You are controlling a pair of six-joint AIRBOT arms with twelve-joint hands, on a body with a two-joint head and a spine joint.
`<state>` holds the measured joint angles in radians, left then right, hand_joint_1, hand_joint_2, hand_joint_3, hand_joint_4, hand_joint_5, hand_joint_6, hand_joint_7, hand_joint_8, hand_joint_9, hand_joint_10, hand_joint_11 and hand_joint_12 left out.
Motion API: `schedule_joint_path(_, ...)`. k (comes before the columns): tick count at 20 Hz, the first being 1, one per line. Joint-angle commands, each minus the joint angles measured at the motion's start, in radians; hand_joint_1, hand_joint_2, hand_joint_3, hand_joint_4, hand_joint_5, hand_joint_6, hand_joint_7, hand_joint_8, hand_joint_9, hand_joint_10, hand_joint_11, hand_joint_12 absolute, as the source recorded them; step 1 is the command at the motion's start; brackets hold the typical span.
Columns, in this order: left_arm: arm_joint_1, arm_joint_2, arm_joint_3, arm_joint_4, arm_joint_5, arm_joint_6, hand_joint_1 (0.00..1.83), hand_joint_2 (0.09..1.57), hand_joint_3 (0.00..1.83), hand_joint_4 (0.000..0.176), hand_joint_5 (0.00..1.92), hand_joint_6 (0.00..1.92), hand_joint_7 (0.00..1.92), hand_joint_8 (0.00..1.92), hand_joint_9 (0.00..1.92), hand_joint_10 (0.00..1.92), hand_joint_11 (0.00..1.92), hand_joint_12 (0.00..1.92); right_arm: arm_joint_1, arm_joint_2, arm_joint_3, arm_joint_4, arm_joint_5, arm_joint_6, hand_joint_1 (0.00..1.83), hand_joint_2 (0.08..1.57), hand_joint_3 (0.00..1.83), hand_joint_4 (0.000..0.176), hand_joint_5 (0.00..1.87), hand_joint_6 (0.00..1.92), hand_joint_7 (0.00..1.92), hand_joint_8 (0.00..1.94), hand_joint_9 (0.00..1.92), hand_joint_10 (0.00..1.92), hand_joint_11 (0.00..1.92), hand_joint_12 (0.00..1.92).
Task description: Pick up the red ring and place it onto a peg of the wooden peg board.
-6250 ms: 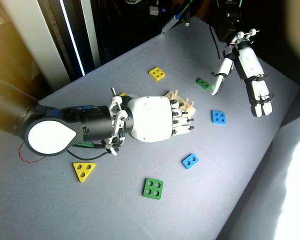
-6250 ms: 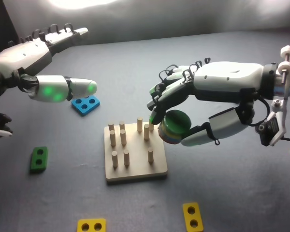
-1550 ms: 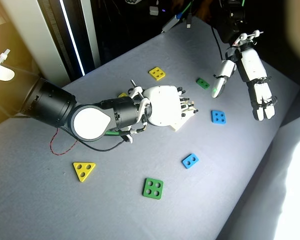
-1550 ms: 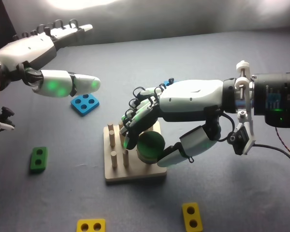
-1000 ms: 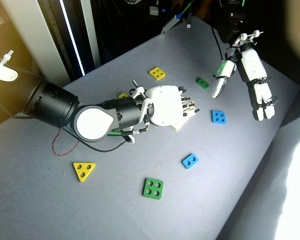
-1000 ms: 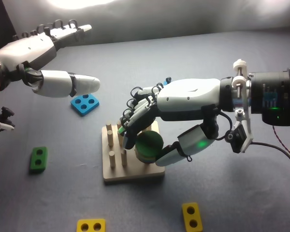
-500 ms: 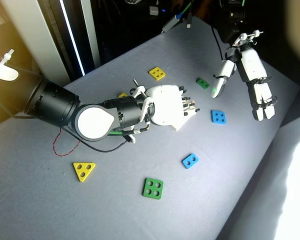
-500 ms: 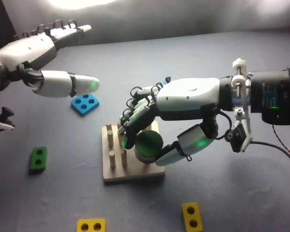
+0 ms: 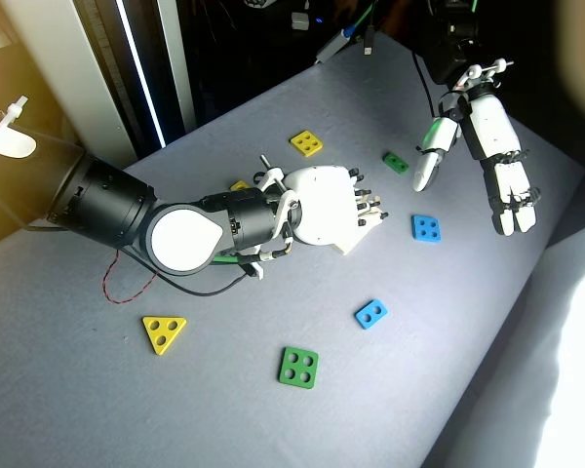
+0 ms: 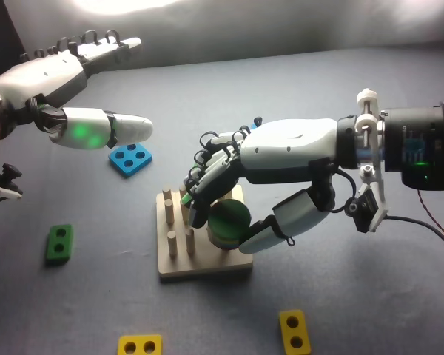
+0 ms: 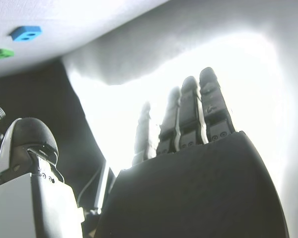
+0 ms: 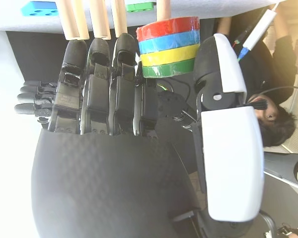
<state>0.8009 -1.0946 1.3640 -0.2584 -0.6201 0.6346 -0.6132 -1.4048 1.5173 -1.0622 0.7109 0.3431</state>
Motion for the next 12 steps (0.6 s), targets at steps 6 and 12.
schedule_joint_path(6, -0.009, 0.001, 0.009, -0.004, -0.117, -0.002, 0.44, 1.03, 0.0, 0.144, 0.05, 0.0, 0.0, 0.0, 0.0, 0.0, 0.0, 0.0, 0.021, -0.008, 0.01, 0.036, 0.054, 0.004, 1.06, 1.19, 0.0, 0.0, 0.83, 1.23, 0.61, 0.0, 0.35, 0.01, 0.0, 0.71)
schedule_joint_path(12, -0.008, 0.0, 0.008, -0.004, -0.117, -0.002, 0.42, 1.03, 0.0, 0.13, 0.06, 0.0, 0.0, 0.0, 0.0, 0.0, 0.0, 0.0, 0.03, -0.009, 0.008, 0.036, 0.078, 0.018, 1.06, 1.19, 0.0, 0.0, 0.84, 1.21, 0.61, 0.0, 0.38, 0.01, 0.0, 0.9)
